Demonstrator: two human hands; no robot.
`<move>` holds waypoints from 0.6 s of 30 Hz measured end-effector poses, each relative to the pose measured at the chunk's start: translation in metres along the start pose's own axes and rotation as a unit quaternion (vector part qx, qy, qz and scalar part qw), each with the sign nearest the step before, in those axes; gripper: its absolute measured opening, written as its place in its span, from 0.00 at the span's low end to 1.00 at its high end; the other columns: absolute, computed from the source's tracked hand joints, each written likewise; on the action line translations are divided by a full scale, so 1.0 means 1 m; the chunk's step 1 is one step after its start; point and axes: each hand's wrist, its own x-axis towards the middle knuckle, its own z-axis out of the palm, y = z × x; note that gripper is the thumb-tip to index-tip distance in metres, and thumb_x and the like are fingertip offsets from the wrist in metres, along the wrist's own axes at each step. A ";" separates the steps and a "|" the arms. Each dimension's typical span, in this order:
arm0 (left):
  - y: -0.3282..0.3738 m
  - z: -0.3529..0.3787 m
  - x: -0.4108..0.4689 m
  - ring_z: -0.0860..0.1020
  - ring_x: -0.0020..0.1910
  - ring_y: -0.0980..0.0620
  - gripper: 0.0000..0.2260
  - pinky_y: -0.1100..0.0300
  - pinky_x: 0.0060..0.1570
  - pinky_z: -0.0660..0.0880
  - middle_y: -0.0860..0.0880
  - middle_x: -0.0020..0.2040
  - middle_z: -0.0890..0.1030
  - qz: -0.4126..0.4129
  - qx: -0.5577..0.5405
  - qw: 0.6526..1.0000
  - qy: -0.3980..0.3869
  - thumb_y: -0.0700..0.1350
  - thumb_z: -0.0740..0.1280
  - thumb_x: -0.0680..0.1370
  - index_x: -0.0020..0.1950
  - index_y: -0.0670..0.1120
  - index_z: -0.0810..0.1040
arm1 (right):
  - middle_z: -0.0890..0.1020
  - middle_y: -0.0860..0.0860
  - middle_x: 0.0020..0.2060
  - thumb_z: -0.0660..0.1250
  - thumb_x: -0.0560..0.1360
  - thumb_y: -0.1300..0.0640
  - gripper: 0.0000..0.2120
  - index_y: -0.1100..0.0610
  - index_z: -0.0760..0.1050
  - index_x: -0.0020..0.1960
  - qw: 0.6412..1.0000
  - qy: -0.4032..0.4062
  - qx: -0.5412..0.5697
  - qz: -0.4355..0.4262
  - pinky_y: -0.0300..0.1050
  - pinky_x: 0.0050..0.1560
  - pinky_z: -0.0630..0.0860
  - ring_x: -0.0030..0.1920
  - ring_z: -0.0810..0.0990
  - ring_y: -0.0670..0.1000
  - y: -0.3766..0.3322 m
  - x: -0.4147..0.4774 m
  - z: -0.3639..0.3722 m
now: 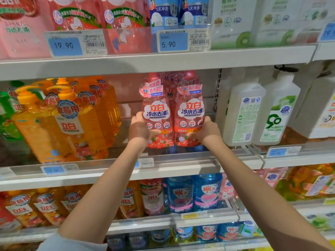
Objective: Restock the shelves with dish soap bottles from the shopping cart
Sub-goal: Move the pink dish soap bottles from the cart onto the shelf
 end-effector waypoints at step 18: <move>0.005 0.009 0.010 0.75 0.58 0.45 0.31 0.50 0.58 0.76 0.44 0.60 0.73 0.014 0.036 0.999 0.018 0.49 0.78 0.67 0.64 0.45 0.67 | 0.76 0.58 0.63 0.79 0.65 0.55 0.37 0.61 0.64 0.67 0.999 0.005 0.046 -0.002 0.57 0.63 0.73 0.63 0.75 0.59 -0.006 0.030 0.007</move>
